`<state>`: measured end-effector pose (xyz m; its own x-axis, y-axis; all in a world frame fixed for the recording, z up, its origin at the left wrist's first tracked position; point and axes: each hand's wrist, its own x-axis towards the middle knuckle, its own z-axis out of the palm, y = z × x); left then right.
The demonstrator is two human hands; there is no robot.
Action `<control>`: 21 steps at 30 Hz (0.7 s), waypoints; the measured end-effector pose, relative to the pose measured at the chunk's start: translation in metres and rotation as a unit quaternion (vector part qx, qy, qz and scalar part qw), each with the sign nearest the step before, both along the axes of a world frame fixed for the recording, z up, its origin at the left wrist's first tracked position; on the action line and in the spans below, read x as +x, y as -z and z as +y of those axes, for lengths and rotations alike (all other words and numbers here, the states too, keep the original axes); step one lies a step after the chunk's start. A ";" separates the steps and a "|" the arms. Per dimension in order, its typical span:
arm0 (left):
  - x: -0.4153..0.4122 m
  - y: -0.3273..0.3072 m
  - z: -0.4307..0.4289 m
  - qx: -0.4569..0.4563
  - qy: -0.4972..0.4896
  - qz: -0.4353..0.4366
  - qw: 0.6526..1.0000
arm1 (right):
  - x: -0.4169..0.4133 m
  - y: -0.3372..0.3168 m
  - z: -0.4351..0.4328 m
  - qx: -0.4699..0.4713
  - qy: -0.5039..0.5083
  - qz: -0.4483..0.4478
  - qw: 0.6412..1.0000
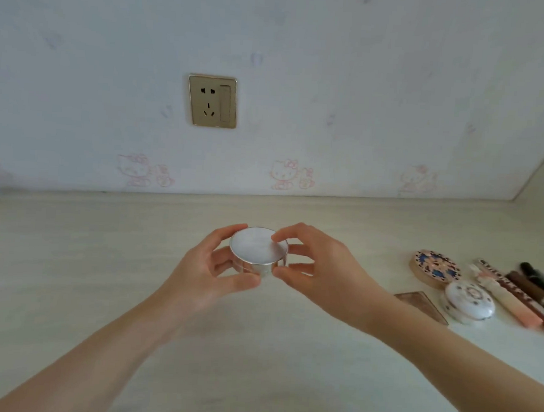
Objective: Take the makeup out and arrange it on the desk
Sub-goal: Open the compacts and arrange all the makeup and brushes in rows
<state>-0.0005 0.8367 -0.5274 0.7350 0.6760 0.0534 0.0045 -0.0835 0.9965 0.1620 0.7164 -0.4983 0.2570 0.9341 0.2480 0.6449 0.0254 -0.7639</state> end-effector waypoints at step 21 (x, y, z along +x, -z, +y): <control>-0.018 0.030 -0.024 0.008 0.033 -0.070 0.997 | -0.017 -0.004 -0.013 -0.058 -0.066 -0.192 0.977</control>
